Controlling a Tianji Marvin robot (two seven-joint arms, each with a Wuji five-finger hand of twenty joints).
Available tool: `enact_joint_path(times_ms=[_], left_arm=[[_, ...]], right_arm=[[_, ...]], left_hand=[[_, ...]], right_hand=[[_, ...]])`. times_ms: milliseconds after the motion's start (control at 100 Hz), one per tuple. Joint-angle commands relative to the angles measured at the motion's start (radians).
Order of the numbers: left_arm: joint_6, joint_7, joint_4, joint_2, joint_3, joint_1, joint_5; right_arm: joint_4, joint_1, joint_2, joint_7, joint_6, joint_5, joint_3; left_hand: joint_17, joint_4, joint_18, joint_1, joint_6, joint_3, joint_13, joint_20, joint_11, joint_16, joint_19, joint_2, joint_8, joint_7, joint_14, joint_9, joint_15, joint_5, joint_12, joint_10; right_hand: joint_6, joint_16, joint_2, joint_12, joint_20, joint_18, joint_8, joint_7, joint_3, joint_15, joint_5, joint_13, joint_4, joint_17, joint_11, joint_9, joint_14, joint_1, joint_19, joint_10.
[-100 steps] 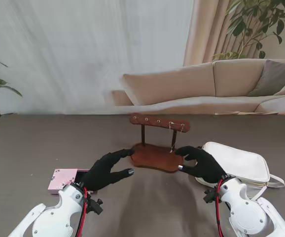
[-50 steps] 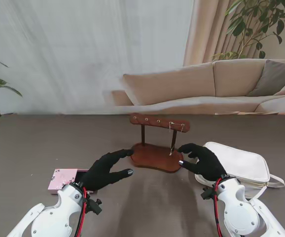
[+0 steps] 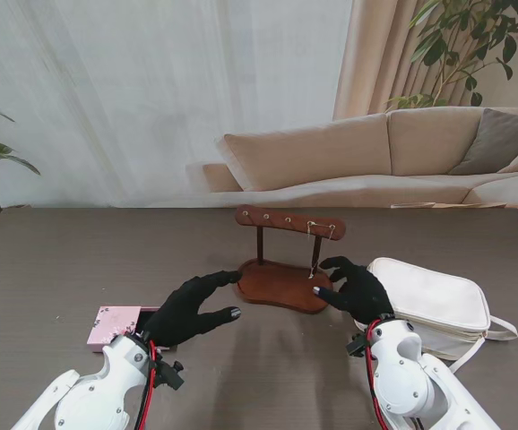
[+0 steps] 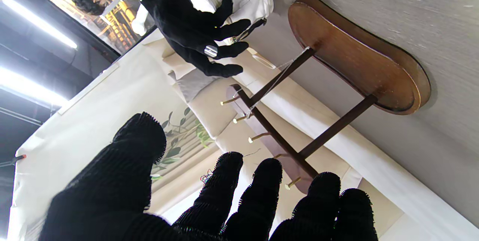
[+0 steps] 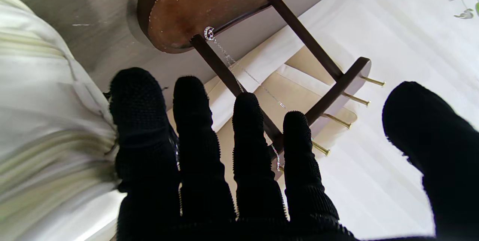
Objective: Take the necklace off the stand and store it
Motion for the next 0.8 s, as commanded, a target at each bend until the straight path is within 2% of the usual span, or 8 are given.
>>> enact_joint_path(times_ms=[0, 130, 270, 420, 790], left_arm=[[-0.001, -0.023, -0.005, 0.0, -0.001, 0.003, -0.009], [0.005, -0.037, -0.002, 0.002, 0.002, -0.001, -0.02], [0.013, -0.05, 0.0, 0.004, 0.008, -0.008, -0.019], [0.017, -0.067, 0.001, 0.007, 0.014, -0.013, -0.034], [0.017, -0.078, 0.001, 0.009, 0.017, -0.016, -0.044]], right_arm=[[0.003, 0.009, -0.012, 0.019, 0.014, -0.008, -0.007], [0.011, 0.024, -0.023, -0.001, 0.086, 0.012, -0.029], [0.035, 0.047, -0.035, -0.024, 0.139, 0.032, -0.049], [0.059, 0.075, -0.048, -0.04, 0.176, 0.073, -0.065], [0.11, 0.141, -0.073, -0.055, 0.244, 0.151, -0.107]], left_hand=[[-0.018, 0.025, -0.048, -0.004, -0.016, -0.011, -0.01, -0.006, 0.002, 0.015, -0.023, -0.014, -0.003, -0.003, -0.007, 0.008, 0.007, 0.003, 0.0, -0.008], [-0.026, 0.024, -0.054, -0.004, -0.01, -0.015, -0.005, -0.006, 0.009, 0.019, -0.026, -0.01, -0.001, 0.002, -0.006, 0.031, 0.007, 0.018, 0.005, -0.002], [-0.035, 0.024, -0.06, -0.004, -0.008, -0.02, -0.004, -0.009, 0.008, 0.021, -0.03, -0.006, 0.001, 0.006, -0.007, 0.038, 0.005, 0.026, 0.009, -0.001], [-0.031, 0.025, -0.058, -0.004, -0.007, -0.03, 0.001, -0.008, 0.011, 0.022, -0.029, 0.009, 0.003, 0.008, -0.005, 0.052, 0.005, 0.034, 0.014, 0.007], [-0.022, 0.027, -0.052, 0.006, -0.005, -0.048, 0.01, -0.007, 0.012, 0.025, -0.024, 0.015, 0.005, 0.007, 0.0, 0.067, 0.01, 0.04, 0.021, 0.014]], right_hand=[[0.006, 0.012, 0.011, 0.008, 0.029, 0.029, -0.025, 0.016, 0.014, 0.018, -0.056, 0.034, -0.008, -0.379, 0.006, 0.027, 0.01, -0.026, 0.066, 0.002], [0.068, 0.013, 0.027, 0.007, 0.029, 0.042, -0.037, 0.03, 0.014, 0.027, -0.068, 0.052, -0.002, -0.369, 0.009, 0.045, 0.022, -0.02, 0.083, 0.013], [0.091, 0.014, 0.04, 0.004, 0.027, 0.053, -0.052, 0.034, 0.02, 0.032, -0.119, 0.066, 0.001, -0.363, 0.01, 0.055, 0.034, -0.021, 0.094, 0.018], [0.133, 0.009, 0.108, -0.003, 0.02, 0.063, -0.071, 0.042, 0.042, 0.027, -0.178, 0.062, 0.012, -0.37, 0.014, 0.062, 0.047, -0.026, 0.096, 0.03], [0.174, 0.005, 0.142, -0.015, 0.018, 0.071, -0.106, 0.048, 0.03, 0.024, -0.274, 0.055, 0.016, -0.362, 0.024, 0.053, 0.061, -0.036, 0.119, 0.039]])
